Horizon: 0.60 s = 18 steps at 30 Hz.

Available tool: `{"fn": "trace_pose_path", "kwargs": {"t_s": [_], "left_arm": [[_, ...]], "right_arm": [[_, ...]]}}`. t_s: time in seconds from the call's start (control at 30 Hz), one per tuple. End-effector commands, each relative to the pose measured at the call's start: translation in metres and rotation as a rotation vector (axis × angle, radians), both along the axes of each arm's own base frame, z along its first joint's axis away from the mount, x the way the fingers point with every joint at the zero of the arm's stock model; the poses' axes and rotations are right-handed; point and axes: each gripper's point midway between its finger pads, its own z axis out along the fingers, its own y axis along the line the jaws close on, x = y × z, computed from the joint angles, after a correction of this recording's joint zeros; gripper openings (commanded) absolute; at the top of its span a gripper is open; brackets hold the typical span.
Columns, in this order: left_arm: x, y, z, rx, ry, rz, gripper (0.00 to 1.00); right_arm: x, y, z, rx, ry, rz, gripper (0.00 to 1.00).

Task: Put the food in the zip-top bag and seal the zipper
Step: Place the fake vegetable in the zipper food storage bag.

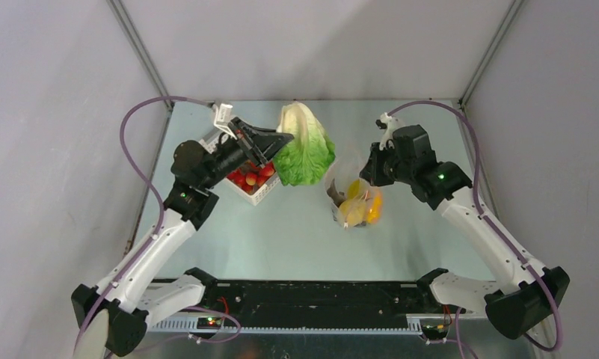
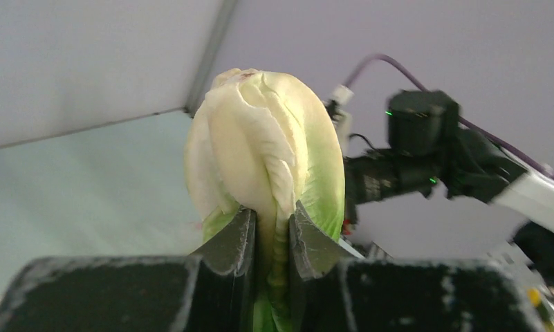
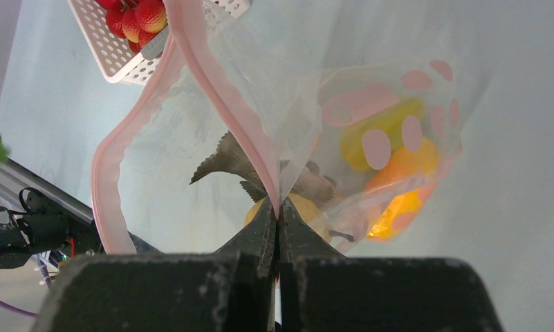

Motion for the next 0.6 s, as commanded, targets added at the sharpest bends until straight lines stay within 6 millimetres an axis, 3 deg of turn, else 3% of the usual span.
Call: {"fn": "trace_pose_path", "kwargs": {"t_s": [0.0,0.13,0.4,0.57], "left_arm": [[-0.044,-0.025,0.044,-0.039,-0.185,-0.223,0.03],[-0.042,-0.039,0.037,-0.016,-0.132,-0.254,0.03],[-0.021,-0.072,-0.001,-0.027,0.063,-0.267,0.00],[-0.001,-0.077,-0.029,0.038,0.147,-0.171,0.00]], "right_arm": [[0.008,0.013,0.023,0.027,-0.071,0.032,0.00],[0.012,0.015,0.024,0.039,-0.072,0.009,0.00],[0.013,0.018,0.033,0.093,-0.077,-0.032,0.00],[0.008,0.014,0.037,0.109,-0.070,-0.060,0.00]]}}
